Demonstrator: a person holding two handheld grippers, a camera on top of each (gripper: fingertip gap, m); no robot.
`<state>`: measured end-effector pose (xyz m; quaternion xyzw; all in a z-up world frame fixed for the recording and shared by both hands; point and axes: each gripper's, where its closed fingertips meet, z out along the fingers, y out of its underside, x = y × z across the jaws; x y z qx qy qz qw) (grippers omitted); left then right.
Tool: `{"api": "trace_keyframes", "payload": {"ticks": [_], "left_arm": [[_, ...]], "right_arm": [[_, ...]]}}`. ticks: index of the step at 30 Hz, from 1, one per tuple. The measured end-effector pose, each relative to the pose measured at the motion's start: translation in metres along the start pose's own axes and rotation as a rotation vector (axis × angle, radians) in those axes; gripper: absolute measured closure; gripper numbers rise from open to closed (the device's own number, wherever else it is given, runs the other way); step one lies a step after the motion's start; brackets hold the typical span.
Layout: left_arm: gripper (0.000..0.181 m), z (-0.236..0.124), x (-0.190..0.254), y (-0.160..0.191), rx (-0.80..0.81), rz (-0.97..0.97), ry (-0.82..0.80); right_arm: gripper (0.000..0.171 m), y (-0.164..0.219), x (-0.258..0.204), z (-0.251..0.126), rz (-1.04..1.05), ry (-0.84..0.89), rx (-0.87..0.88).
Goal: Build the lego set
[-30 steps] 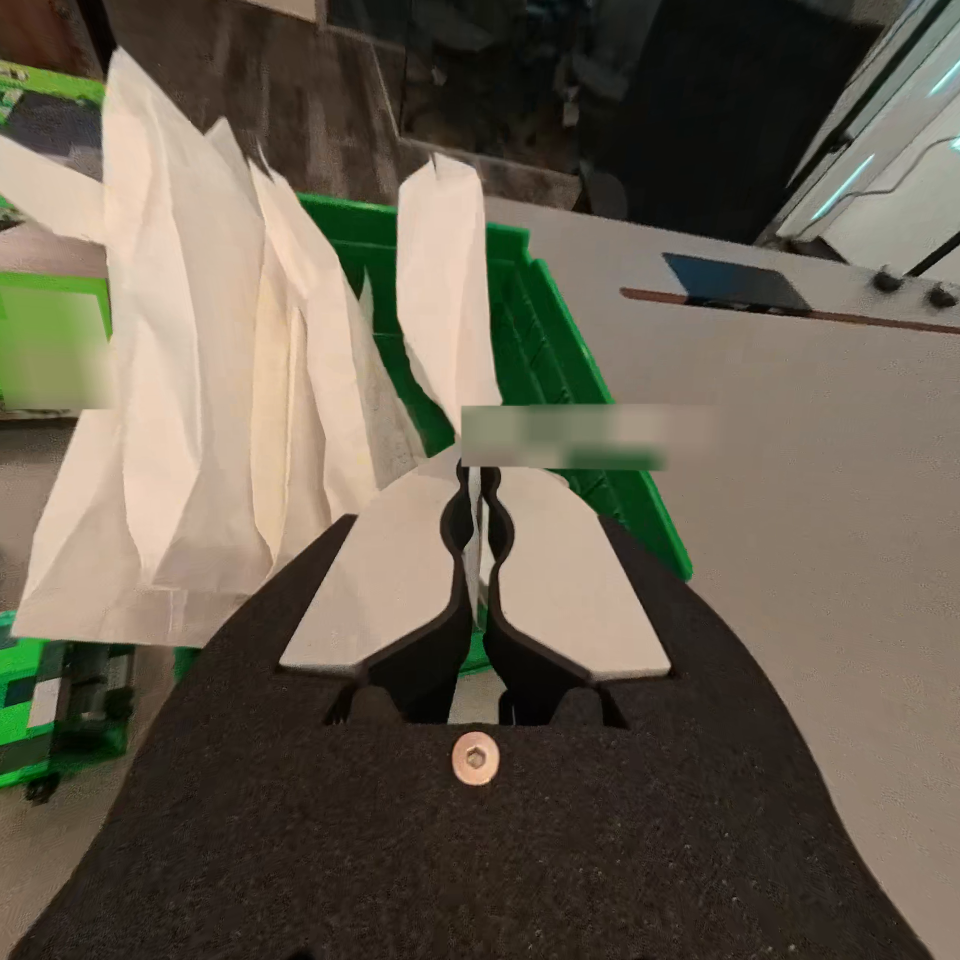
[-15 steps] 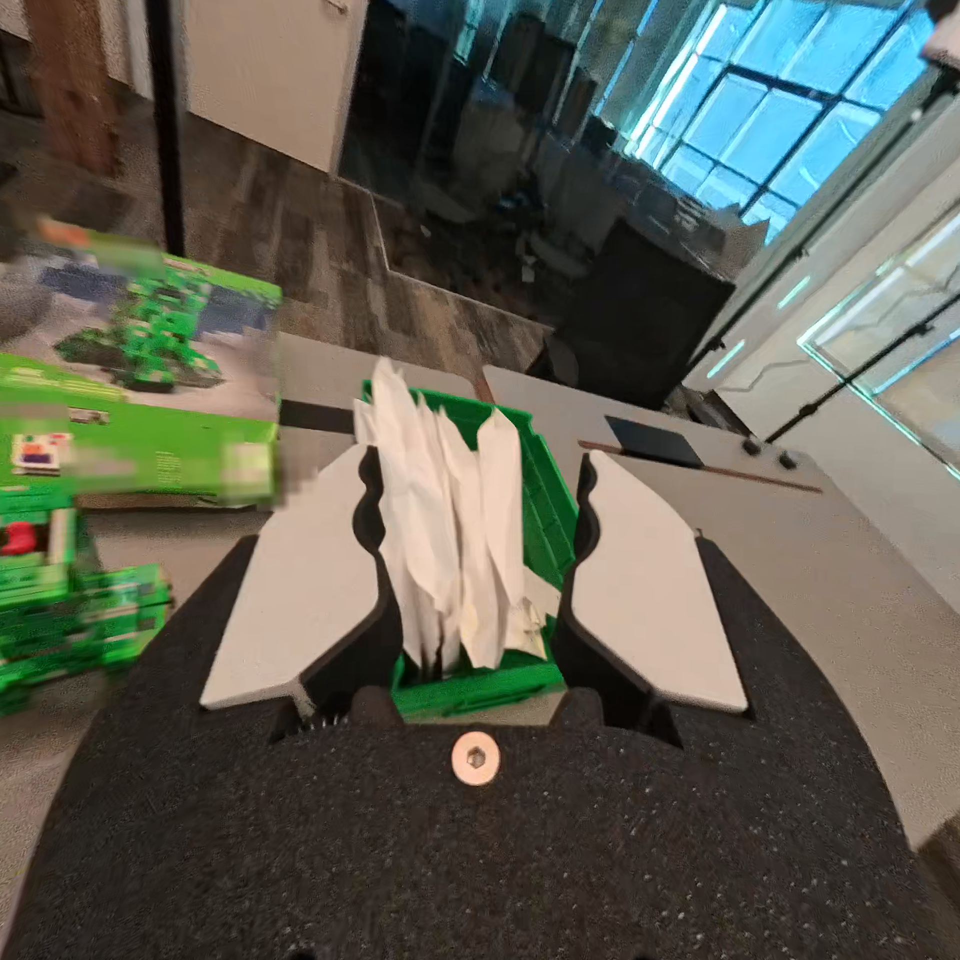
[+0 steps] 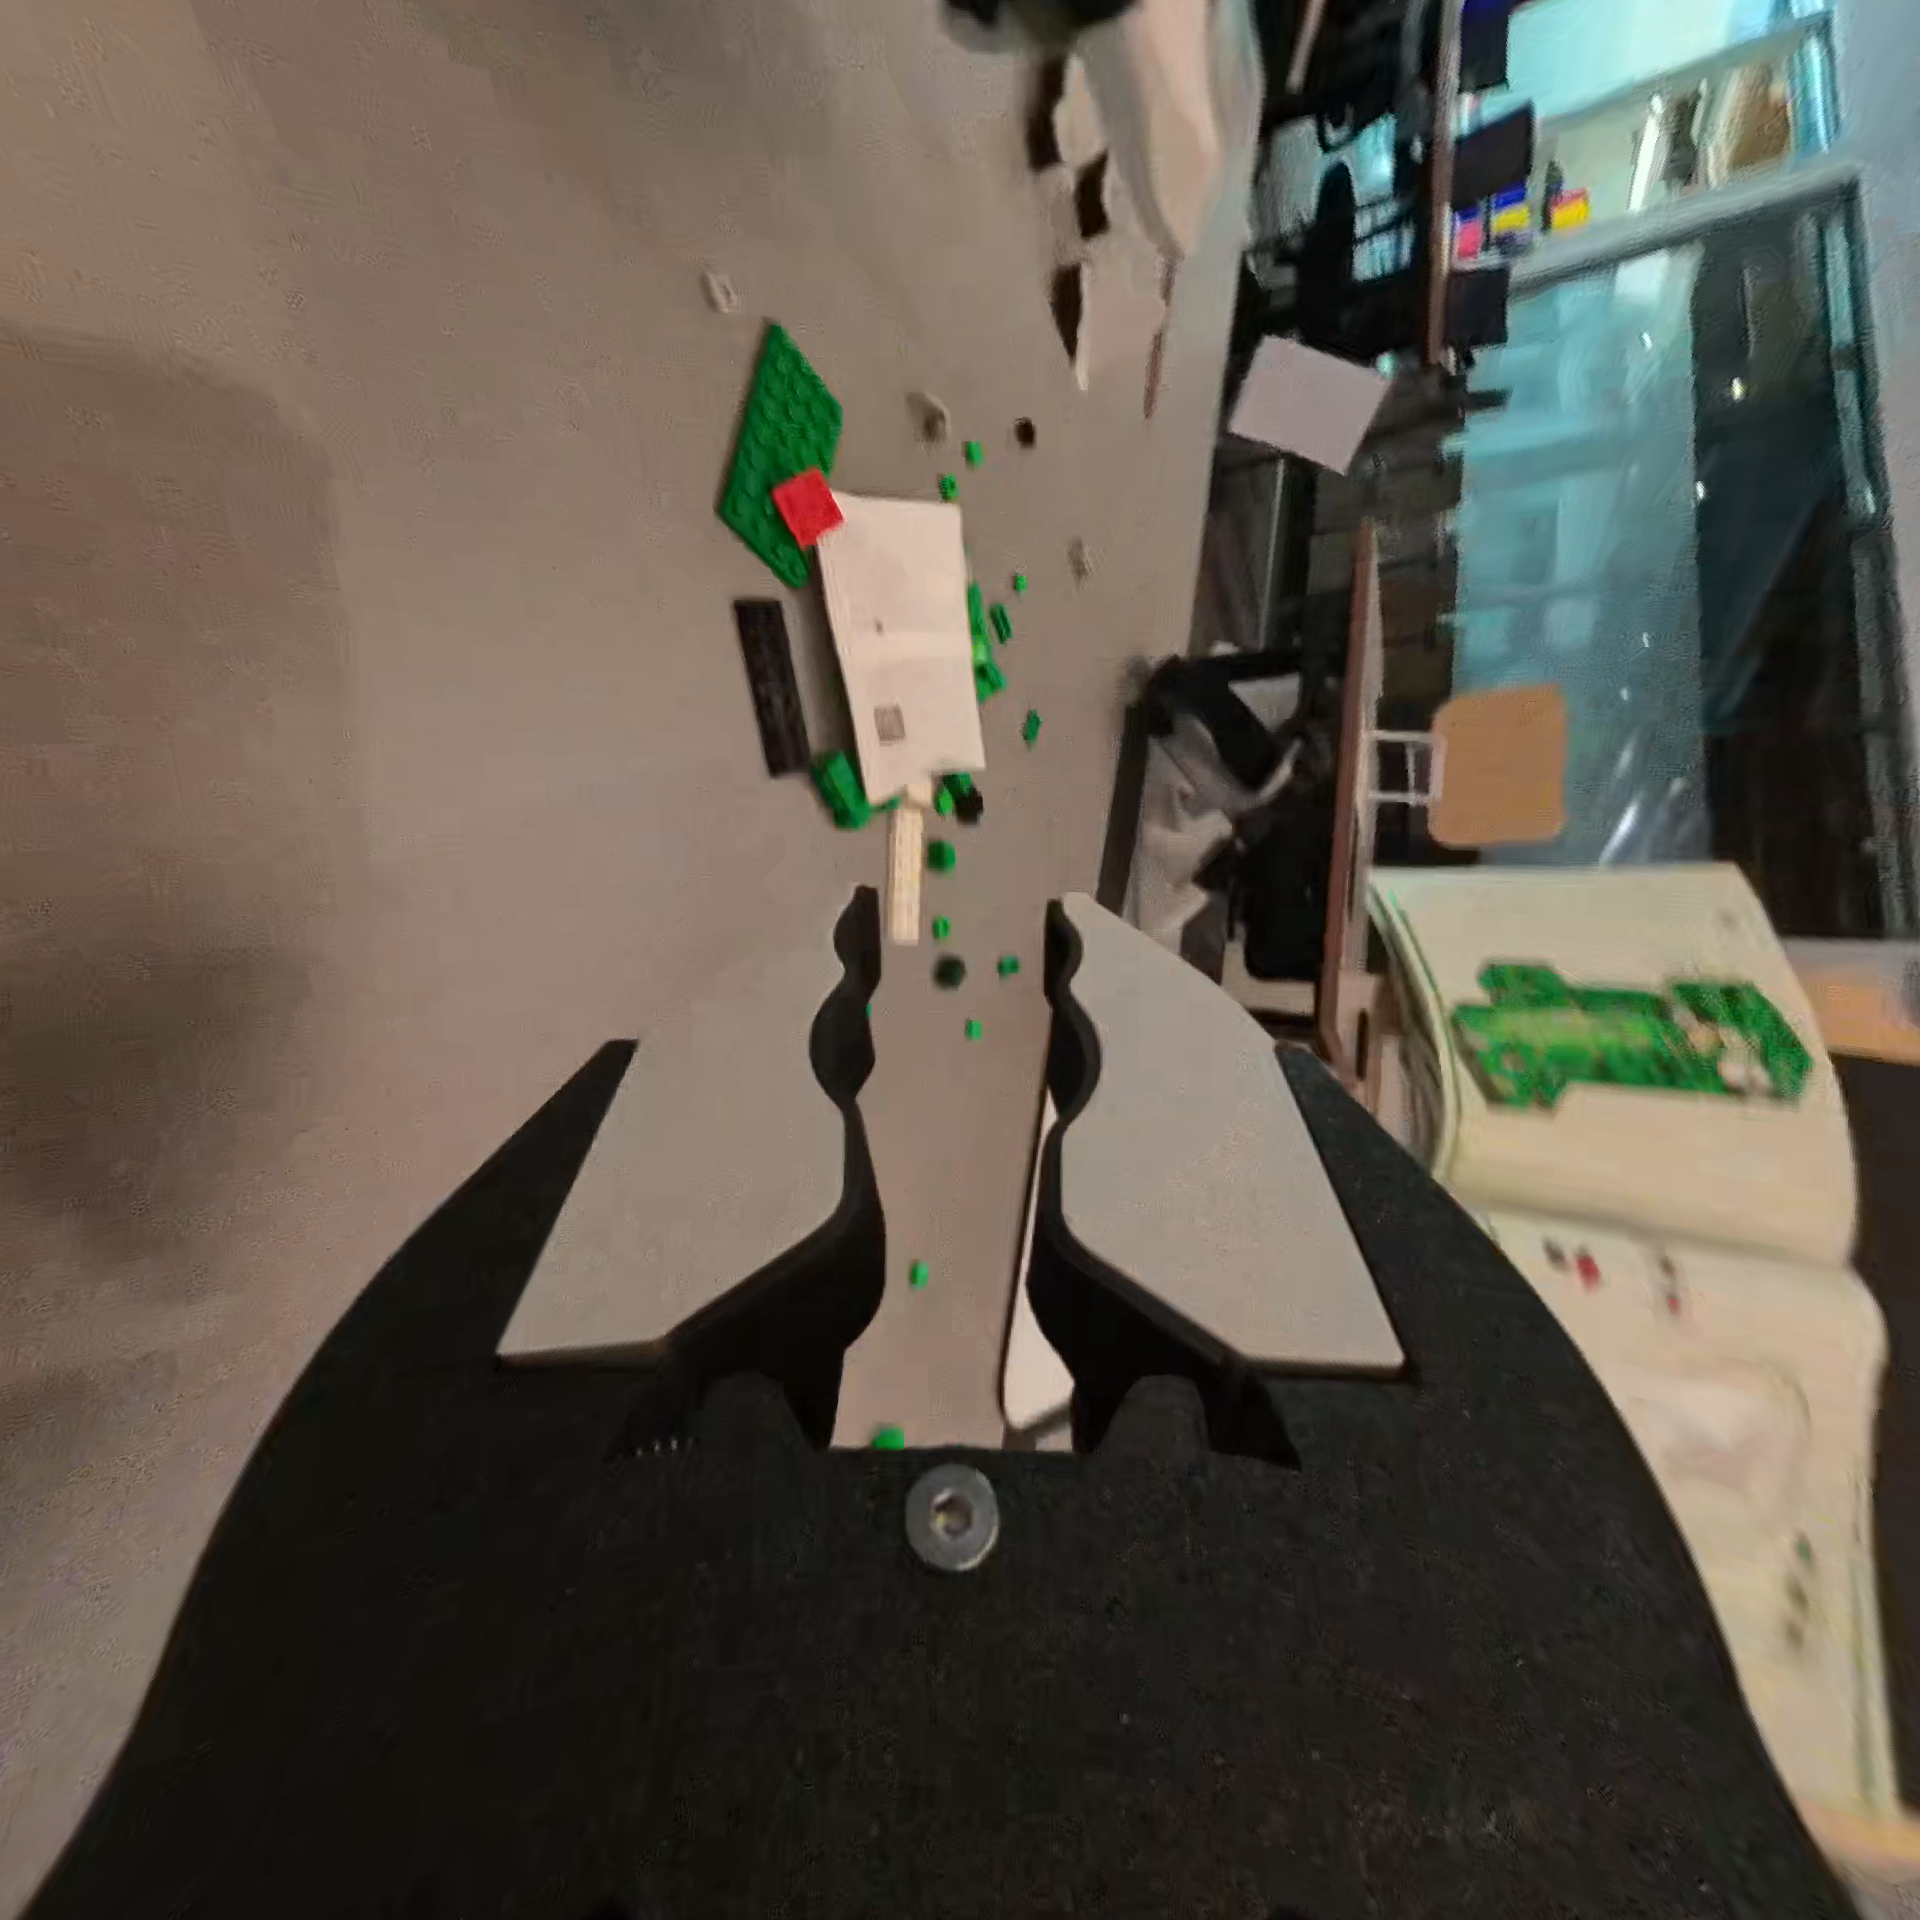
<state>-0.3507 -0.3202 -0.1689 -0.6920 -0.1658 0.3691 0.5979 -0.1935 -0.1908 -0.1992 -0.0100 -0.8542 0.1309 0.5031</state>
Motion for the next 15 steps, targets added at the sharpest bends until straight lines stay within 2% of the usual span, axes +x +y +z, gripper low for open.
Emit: {"api": "trace_keyframes", "payload": {"ticks": [2, 5, 10, 15], "left_arm": [[0.130, -0.006, -0.014, 0.003, 0.051, -0.027, -0.060], [0.134, -0.011, -0.032, 0.010, 0.084, -0.085, -0.111], [0.134, -0.010, -0.037, 0.012, 0.095, -0.195, -0.092], [0.135, -0.007, -0.031, 0.010, 0.093, -0.206, -0.054]], "right_arm": [[0.142, -0.016, -0.010, 0.041, -0.031, -0.110, 0.044], [0.140, -0.018, -0.019, 0.084, -0.084, -0.235, 0.038], [0.138, -0.020, -0.030, 0.106, -0.202, -0.352, 0.054], [0.138, -0.012, -0.029, 0.124, -0.378, -0.346, -0.024]]}}
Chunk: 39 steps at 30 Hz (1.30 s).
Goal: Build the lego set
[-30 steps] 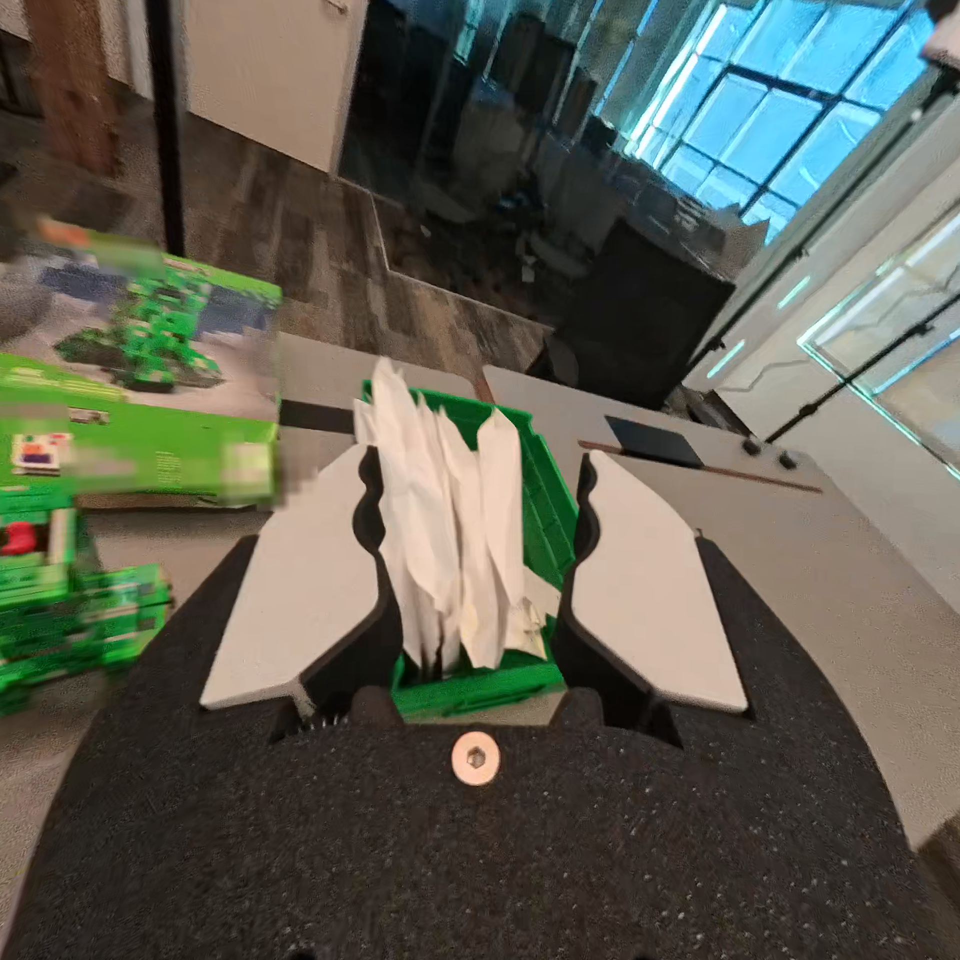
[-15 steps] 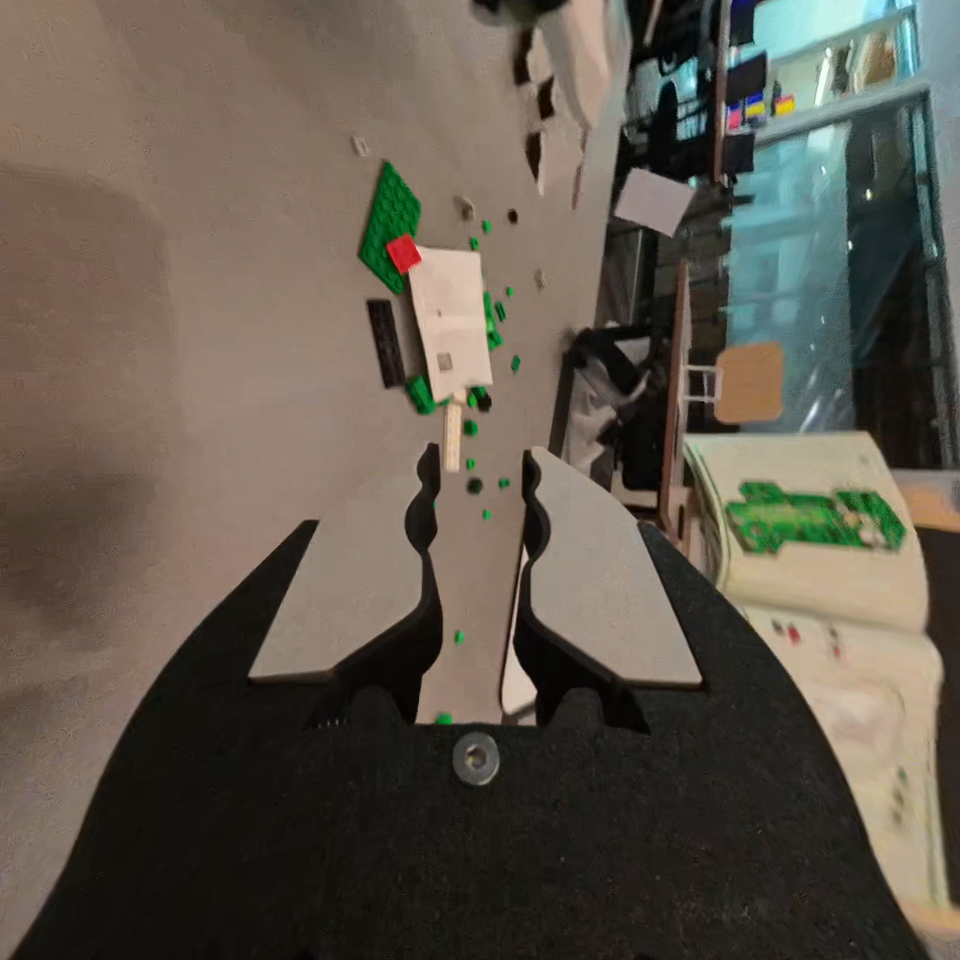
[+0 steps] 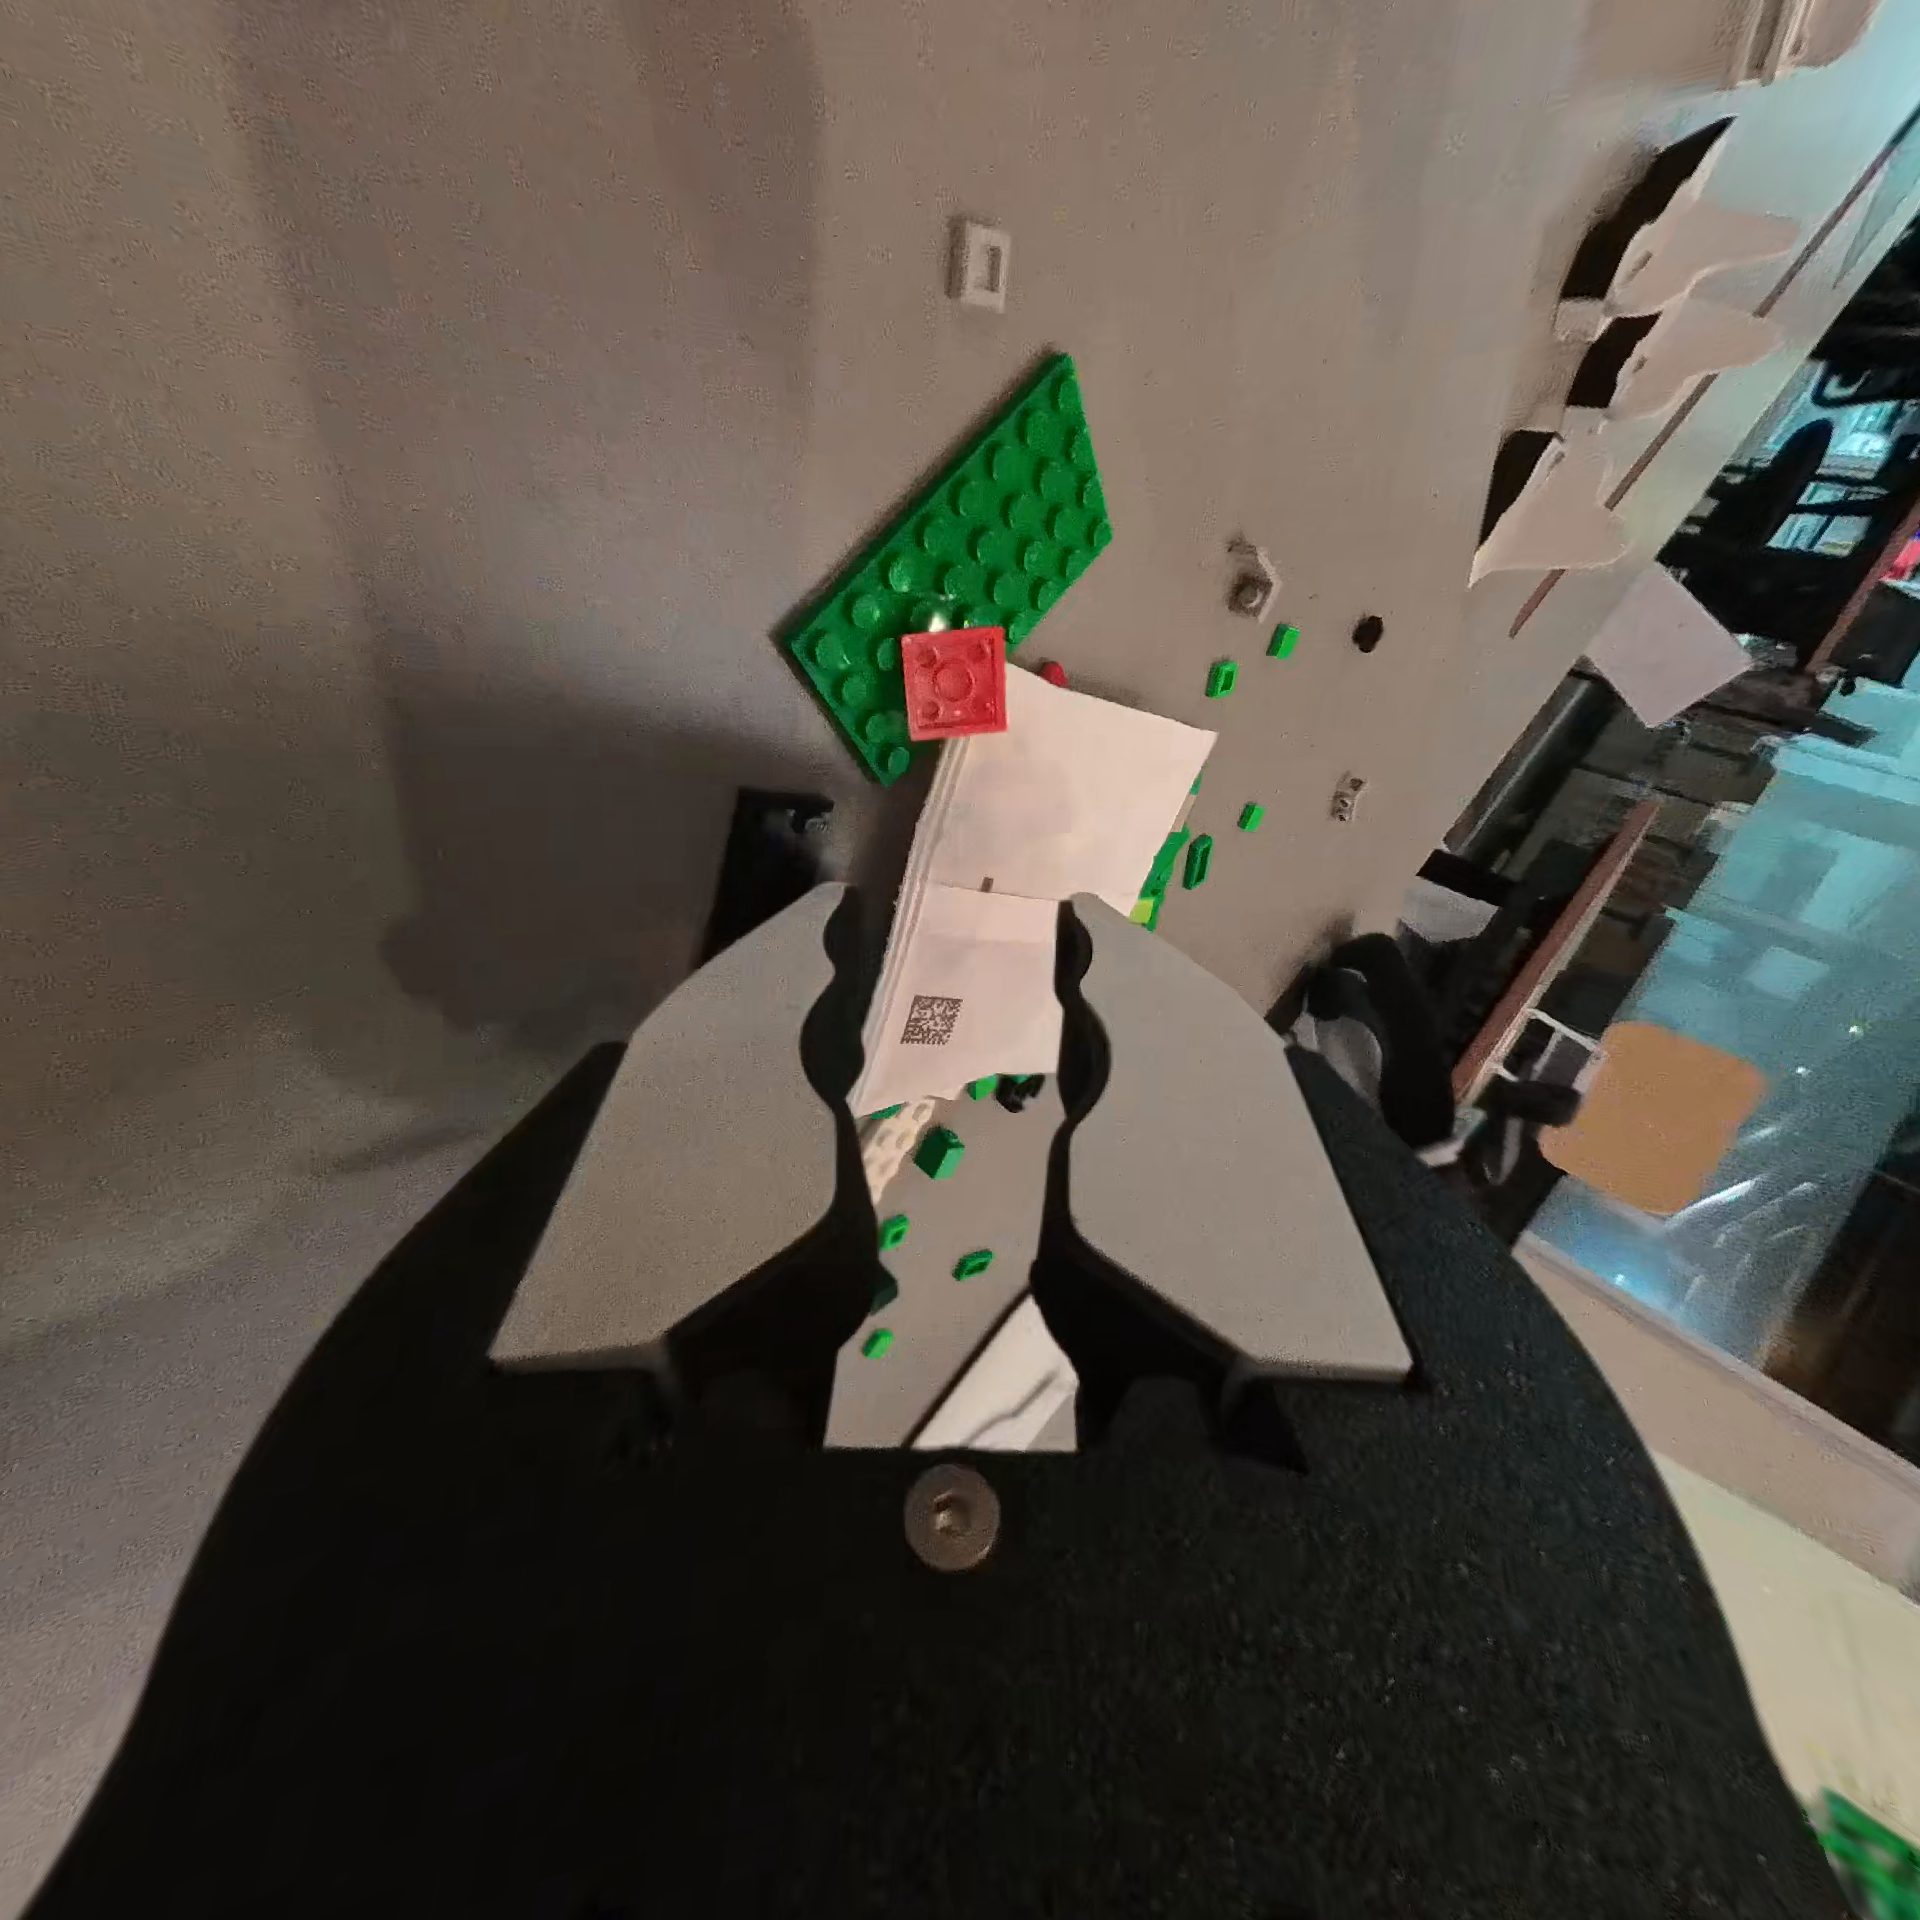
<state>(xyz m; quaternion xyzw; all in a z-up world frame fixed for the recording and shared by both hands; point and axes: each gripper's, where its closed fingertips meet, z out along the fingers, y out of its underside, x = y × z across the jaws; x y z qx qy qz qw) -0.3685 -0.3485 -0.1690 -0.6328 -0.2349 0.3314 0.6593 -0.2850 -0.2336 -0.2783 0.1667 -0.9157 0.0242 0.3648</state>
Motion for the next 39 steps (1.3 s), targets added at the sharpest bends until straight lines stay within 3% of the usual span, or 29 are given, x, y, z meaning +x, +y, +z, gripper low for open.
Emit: {"api": "trace_keyframes", "payload": {"ticks": [2, 6, 12, 16, 20, 24, 26, 27, 29, 31, 34, 36, 37, 39], "left_arm": [[0.135, 0.001, 0.004, 0.000, -0.006, 0.006, 0.018], [0.139, 0.002, 0.015, 0.002, -0.024, 0.044, 0.074], [0.143, -0.001, 0.051, -0.003, 0.011, 0.201, 0.239], [0.131, -0.011, 0.093, -0.008, 0.035, 0.284, 0.462], [0.132, -0.014, 0.126, -0.022, 0.028, 0.346, 0.615], [0.142, -0.016, 0.169, -0.014, -0.106, 0.364, 0.824], [0.175, -0.016, 0.185, -0.007, -0.166, 0.354, 0.886], [0.179, -0.017, 0.192, -0.006, -0.185, 0.334, 0.907], [0.180, -0.017, 0.203, -0.006, -0.207, 0.279, 0.939], [0.181, -0.020, 0.211, -0.007, -0.208, 0.262, 0.975], [0.181, -0.026, 0.221, -0.011, -0.182, 0.257, 1.024], [0.181, -0.028, 0.226, -0.015, -0.157, 0.229, 1.049], [0.181, -0.029, 0.228, -0.016, -0.159, 0.209, 1.053], [0.181, -0.028, 0.229, -0.016, -0.183, 0.138, 1.057]], "right_arm": [[0.141, 0.004, -0.001, 0.005, -0.053, -0.007, -0.044], [0.170, 0.008, -0.002, 0.011, -0.081, 0.044, -0.103], [0.171, 0.009, 0.017, -0.017, 0.262, 0.089, 0.051], [0.171, 0.005, 0.029, -0.059, 0.635, 0.018, 0.333], [0.171, 0.011, 0.029, -0.100, 0.881, -0.127, 0.565], [0.171, 0.014, 0.023, -0.129, 0.976, -0.210, 0.682], [0.171, 0.017, 0.018, -0.136, 1.007, -0.215, 0.696], [0.171, 0.023, 0.017, -0.137, 1.030, -0.185, 0.671], [0.168, 0.030, 0.019, -0.142, 1.078, -0.121, 0.672], [0.148, 0.029, 0.016, -0.148, 1.094, -0.122, 0.694], [0.144, 0.020, 0.014, -0.156, 1.073, -0.145, 0.743], [0.152, 0.013, 0.013, -0.158, 1.069, -0.188, 0.764], [0.170, 0.011, 0.014, -0.160, 1.067, -0.202, 0.779], [0.171, 0.016, 0.015, -0.158, 1.104, -0.218, 0.745]]}}
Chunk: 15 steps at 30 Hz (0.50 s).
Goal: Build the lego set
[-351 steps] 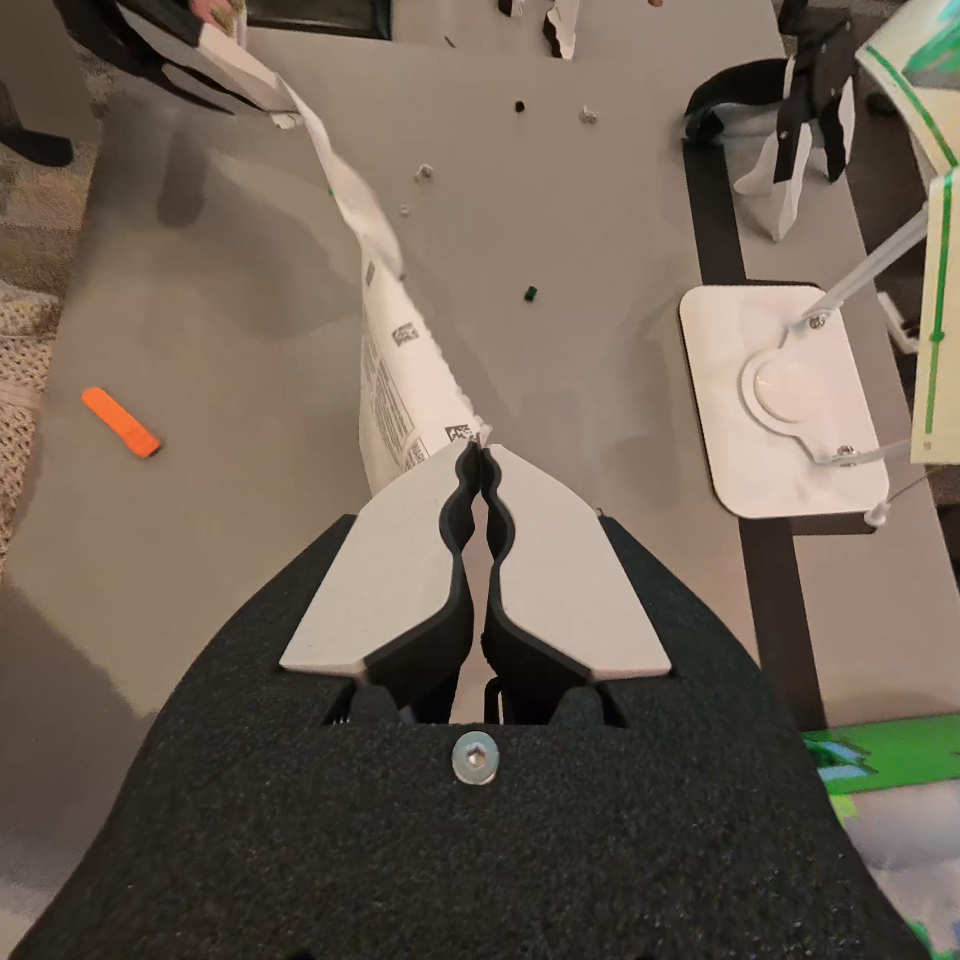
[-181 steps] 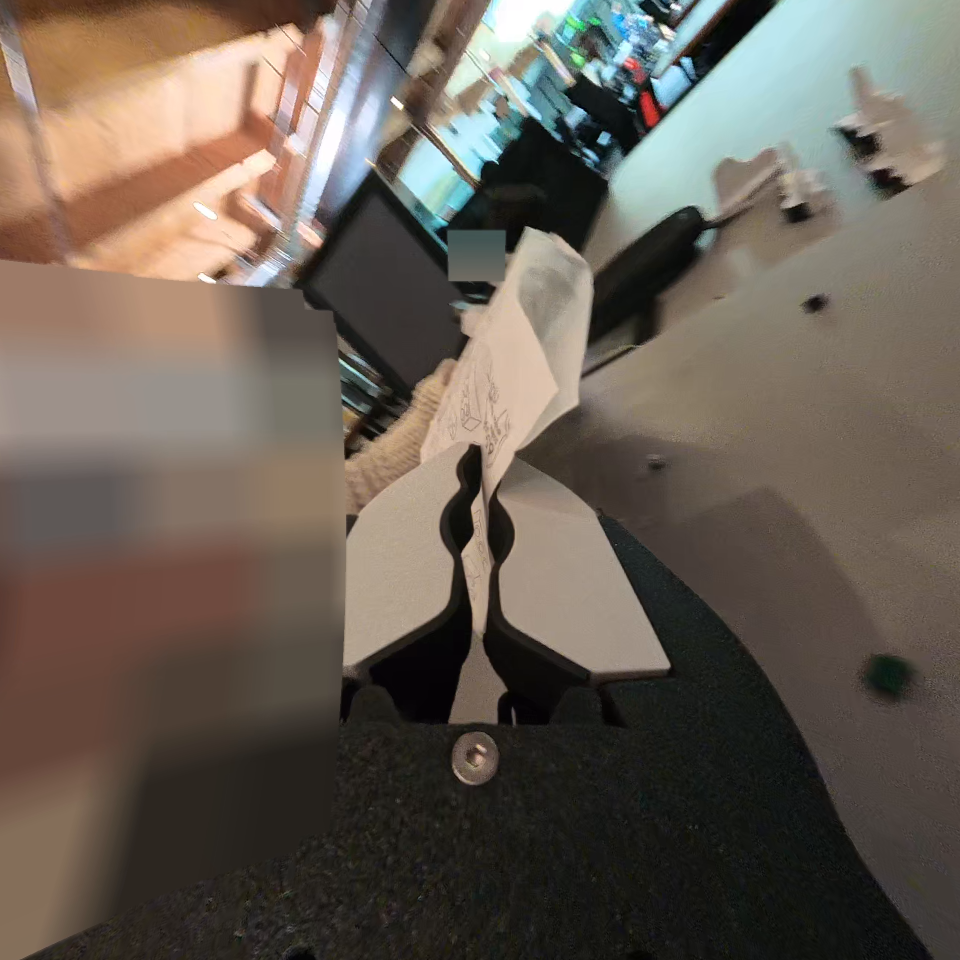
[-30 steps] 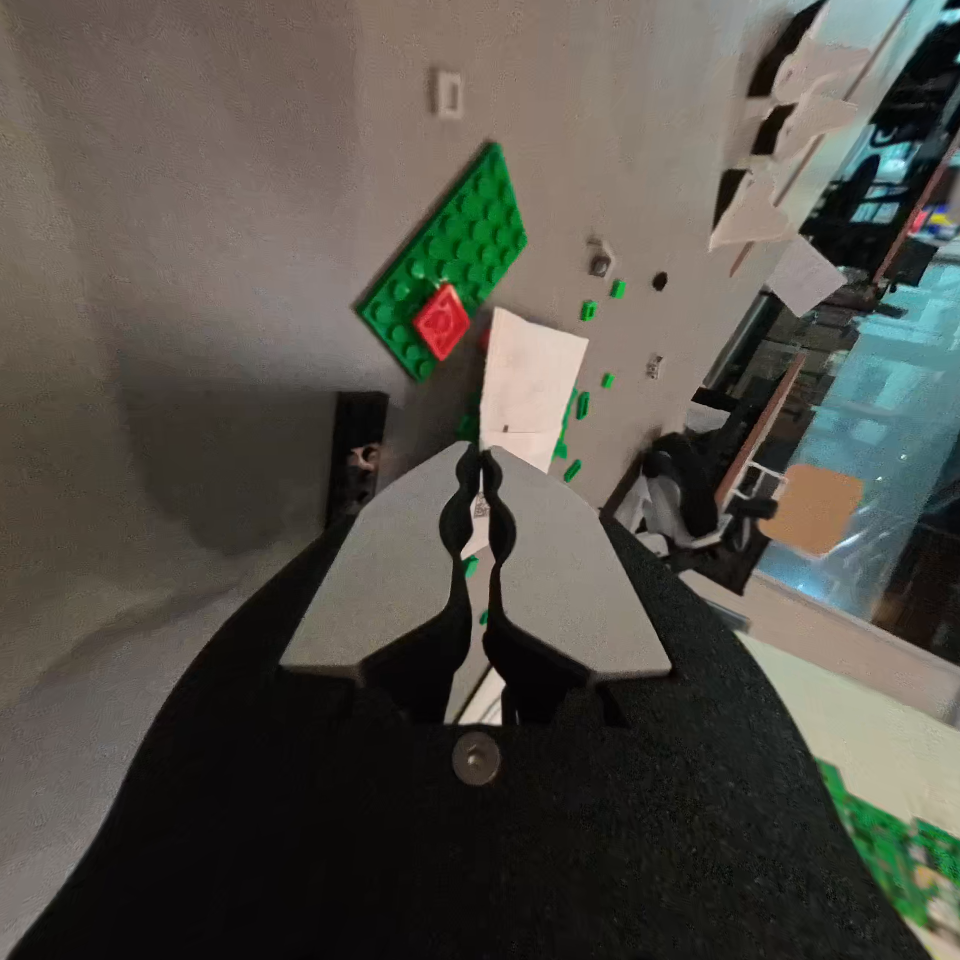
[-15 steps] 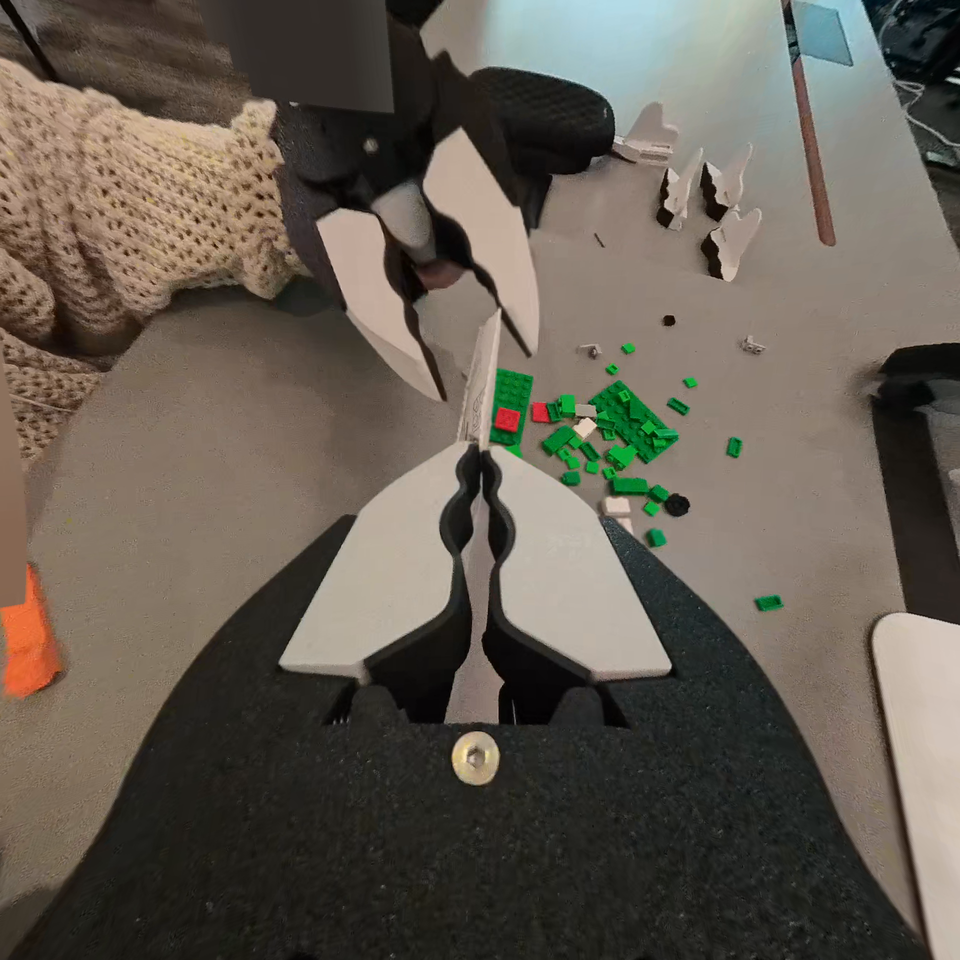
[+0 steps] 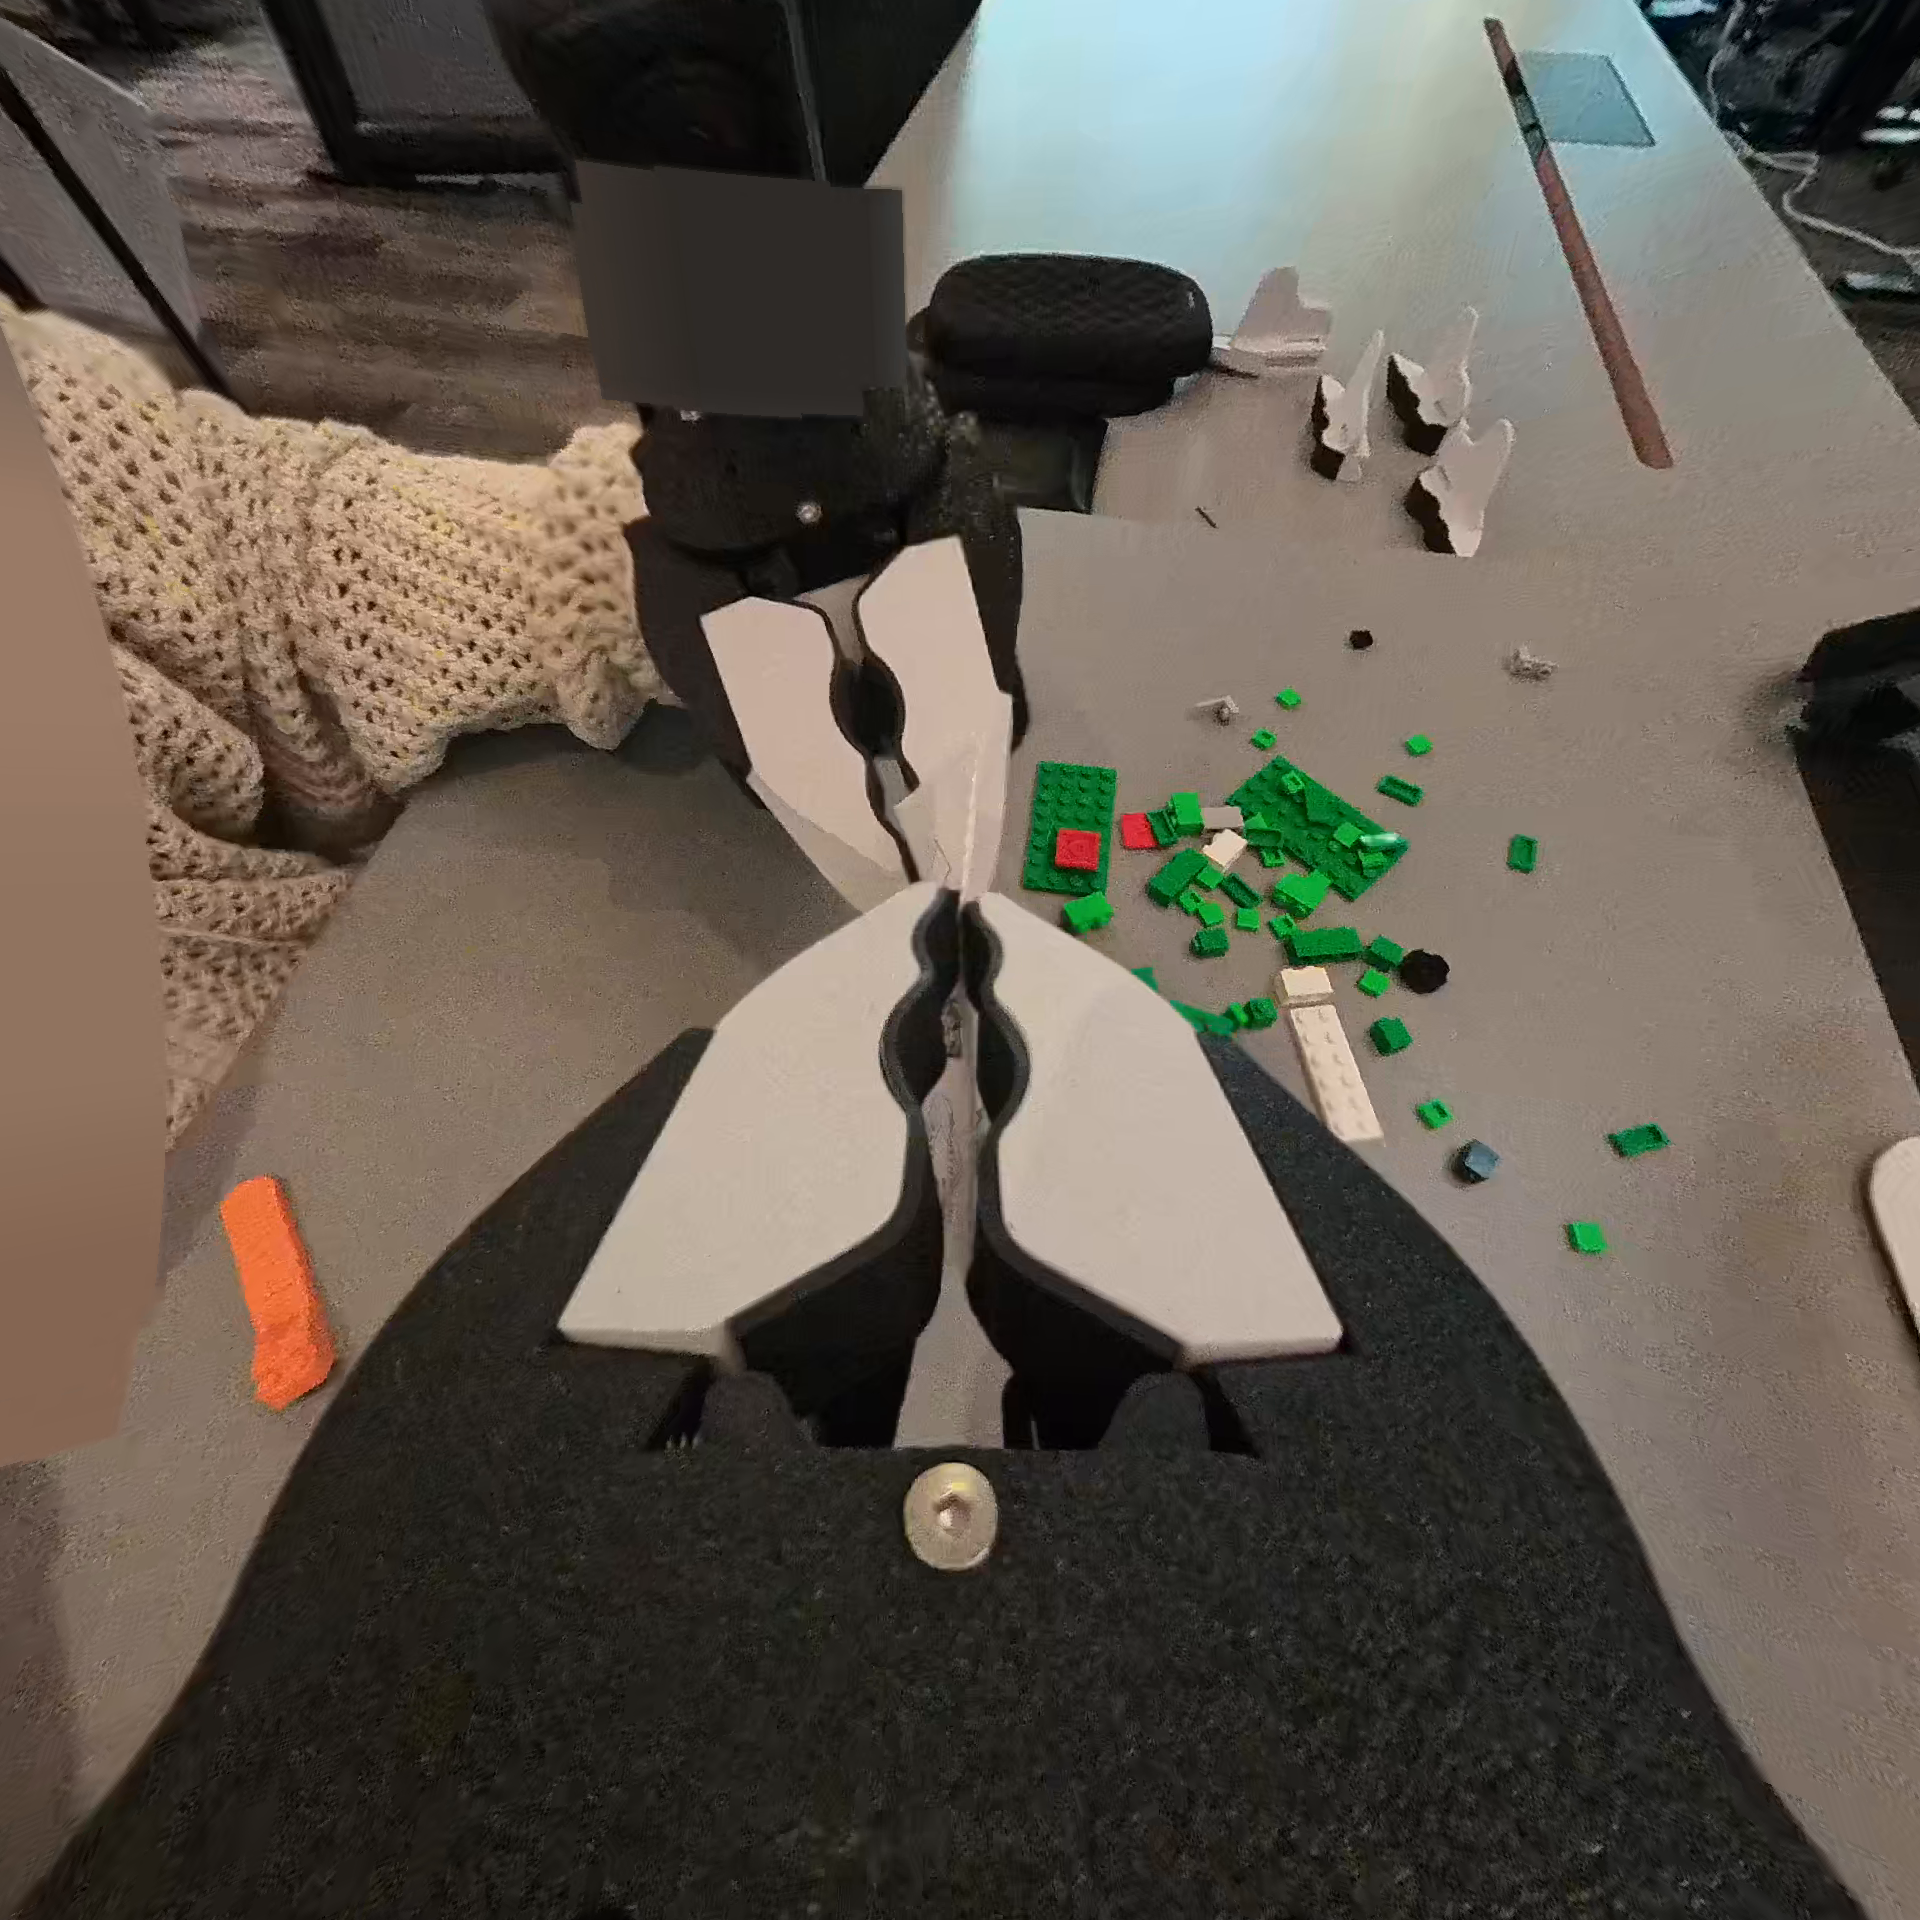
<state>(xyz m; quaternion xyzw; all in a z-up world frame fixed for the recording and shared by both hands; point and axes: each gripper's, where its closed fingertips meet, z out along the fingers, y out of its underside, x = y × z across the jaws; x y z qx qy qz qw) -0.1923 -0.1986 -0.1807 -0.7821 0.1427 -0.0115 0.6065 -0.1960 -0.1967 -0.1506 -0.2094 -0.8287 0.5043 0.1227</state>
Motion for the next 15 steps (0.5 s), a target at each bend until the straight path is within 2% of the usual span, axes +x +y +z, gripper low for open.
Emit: {"api": "trace_keyframes", "payload": {"ticks": [1, 2, 4, 5, 8, 11, 15], "left_arm": [[0.177, 0.000, -0.003, -0.001, 0.012, -0.055, -0.007], [0.166, -0.001, -0.007, -0.002, 0.026, -0.111, -0.016], [0.128, -0.005, -0.014, -0.003, 0.052, -0.223, -0.029], [0.118, -0.008, -0.015, -0.005, 0.079, -0.273, -0.024], [0.120, -0.016, -0.017, -0.020, 0.218, -0.351, -0.041], [0.130, -0.018, -0.010, -0.035, 0.320, -0.379, -0.034], [0.144, -0.010, 0.001, -0.052, 0.405, -0.345, -0.012]], "right_arm": [[0.171, -0.002, 0.003, -0.001, 0.044, 0.003, 0.006], [0.171, -0.005, 0.005, -0.003, 0.082, -0.002, 0.029], [0.171, -0.018, 0.012, -0.009, 0.152, 0.018, 0.142], [0.171, -0.026, 0.014, -0.014, 0.185, 0.029, 0.220], [0.171, -0.051, 0.019, -0.036, 0.232, 0.112, 0.505], [0.171, -0.068, 0.010, -0.052, 0.294, 0.092, 0.755], [0.171, -0.069, -0.003, -0.051, 0.281, 0.095, 0.861]]}}
